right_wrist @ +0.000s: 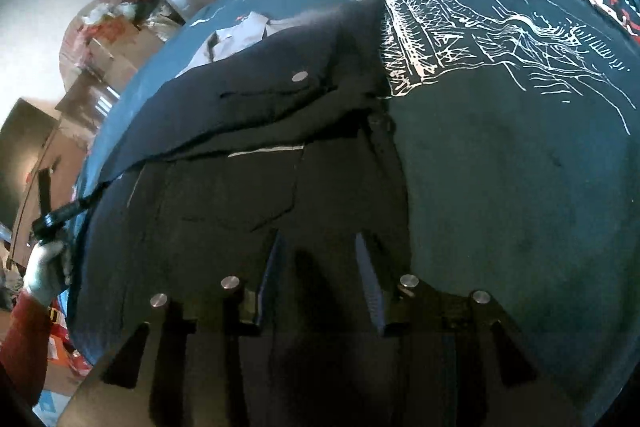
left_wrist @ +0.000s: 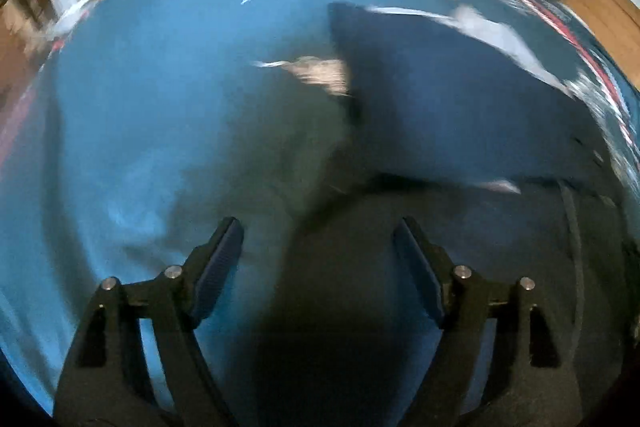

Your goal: Fold large clothes

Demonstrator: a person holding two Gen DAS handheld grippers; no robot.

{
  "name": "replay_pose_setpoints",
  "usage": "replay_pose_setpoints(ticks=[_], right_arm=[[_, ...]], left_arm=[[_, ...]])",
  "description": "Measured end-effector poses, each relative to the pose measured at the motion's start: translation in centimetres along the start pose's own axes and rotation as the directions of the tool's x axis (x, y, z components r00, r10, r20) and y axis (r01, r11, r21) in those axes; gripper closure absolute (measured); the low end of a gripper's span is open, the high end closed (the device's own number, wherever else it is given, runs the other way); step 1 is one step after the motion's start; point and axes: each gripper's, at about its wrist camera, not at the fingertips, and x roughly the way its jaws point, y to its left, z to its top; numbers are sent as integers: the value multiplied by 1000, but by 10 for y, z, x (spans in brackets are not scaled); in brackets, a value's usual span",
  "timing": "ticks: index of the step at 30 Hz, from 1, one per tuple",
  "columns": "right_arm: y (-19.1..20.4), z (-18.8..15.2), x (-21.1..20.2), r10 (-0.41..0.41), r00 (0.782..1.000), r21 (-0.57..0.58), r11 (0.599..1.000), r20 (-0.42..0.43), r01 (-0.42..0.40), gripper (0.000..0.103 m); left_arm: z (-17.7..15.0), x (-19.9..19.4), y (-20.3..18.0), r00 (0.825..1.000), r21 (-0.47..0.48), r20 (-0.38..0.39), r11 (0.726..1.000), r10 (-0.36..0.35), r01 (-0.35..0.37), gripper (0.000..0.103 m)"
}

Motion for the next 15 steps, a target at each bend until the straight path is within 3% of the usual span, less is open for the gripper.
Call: replay_pose_setpoints(ticks=[1,2,3,4,8,10,12,15], right_arm=[[-1,-2,-1,1,1000,3,1000,0,-1,60],[-1,-2,-1,4,1000,5,1000,0,-4,60],[-1,-2,-2,6,1000,6,1000,0,-6,61],[-2,-3,-2,10,1000,5,1000,1,-10,60],[-5,-3,-1,29,1000,-1,1000,8,-29,60],[-7,-4,-1,38,999,1,999,16,-38,60],[-9,-5,-1,47,999,3,999,23,-47,60],[-11,-6,1,57,998,8,998,26,-57,60]], left_arm=[[1,1,16,999,-94,21,995,-39,41,30],[-1,1,34,989,-191,48,971,-140,147,28],[-3,1,40,981,-225,64,955,-185,195,27],[-6,0,39,980,-219,65,956,-186,195,27],[-10,-13,19,996,-154,45,985,-72,78,30],[-6,-33,19,996,-142,85,989,-32,44,30],[1,-51,3,987,-82,159,995,-39,53,29],[17,-48,-57,980,146,170,986,-106,81,29]])
